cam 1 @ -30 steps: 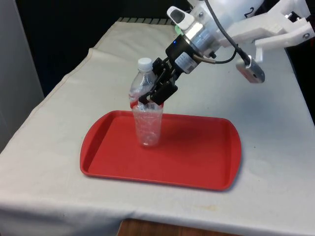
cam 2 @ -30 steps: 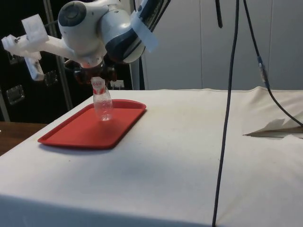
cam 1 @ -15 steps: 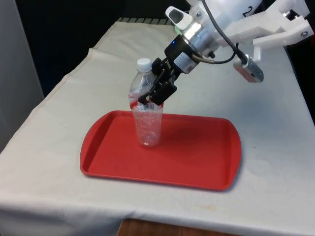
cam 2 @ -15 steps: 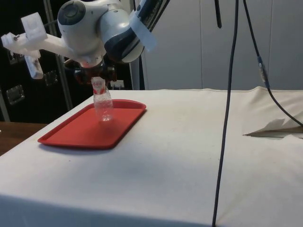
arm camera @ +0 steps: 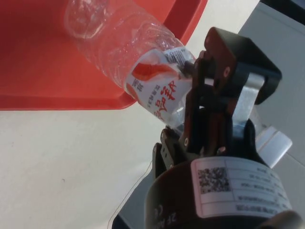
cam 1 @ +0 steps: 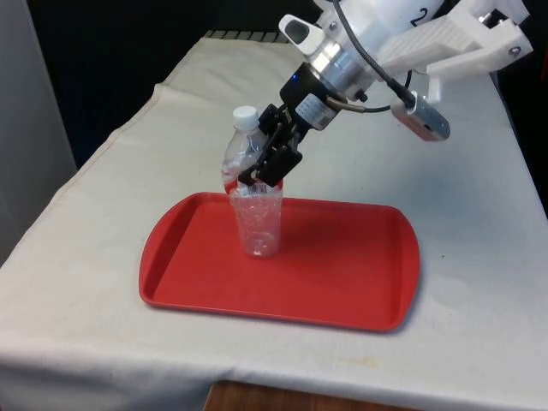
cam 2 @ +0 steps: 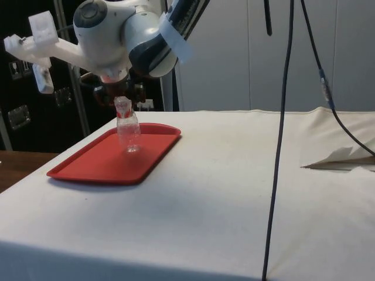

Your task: Place the bottle upright on the tray.

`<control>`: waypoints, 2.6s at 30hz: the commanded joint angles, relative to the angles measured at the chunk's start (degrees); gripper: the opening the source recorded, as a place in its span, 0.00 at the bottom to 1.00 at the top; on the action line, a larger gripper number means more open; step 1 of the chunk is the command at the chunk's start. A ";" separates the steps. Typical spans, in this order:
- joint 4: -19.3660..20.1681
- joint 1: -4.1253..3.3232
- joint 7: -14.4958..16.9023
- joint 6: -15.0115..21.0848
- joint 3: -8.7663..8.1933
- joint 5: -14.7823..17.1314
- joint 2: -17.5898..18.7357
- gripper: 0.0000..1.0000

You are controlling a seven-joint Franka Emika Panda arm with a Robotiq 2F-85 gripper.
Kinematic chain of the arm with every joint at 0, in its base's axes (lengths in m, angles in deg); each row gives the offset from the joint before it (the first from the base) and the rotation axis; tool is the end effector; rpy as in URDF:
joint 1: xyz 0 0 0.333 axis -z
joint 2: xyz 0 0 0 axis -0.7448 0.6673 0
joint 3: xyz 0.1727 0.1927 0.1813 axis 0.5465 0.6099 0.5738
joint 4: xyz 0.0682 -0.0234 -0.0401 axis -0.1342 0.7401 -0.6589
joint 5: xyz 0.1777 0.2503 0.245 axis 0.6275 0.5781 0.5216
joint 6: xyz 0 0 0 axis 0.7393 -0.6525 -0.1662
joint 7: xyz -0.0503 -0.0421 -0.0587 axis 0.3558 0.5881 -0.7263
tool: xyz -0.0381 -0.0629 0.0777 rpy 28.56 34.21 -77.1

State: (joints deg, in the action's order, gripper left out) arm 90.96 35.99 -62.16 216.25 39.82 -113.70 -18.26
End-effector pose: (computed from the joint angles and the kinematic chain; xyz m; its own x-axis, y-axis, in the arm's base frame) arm 0.6885 -0.0072 0.2447 0.2171 -0.6881 0.6924 -0.9403 -0.3379 -0.0409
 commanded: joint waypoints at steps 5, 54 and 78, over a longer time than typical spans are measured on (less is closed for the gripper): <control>-0.46 0.74 1.72 0.17 0.74 1.78 0.52 0.33; -3.95 -1.60 -6.36 -4.24 1.20 -2.23 2.64 0.33; -4.07 -1.83 -6.30 -5.44 1.09 -2.58 2.75 0.37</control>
State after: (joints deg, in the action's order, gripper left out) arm 86.95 34.16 -68.41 210.69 40.85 -116.34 -15.51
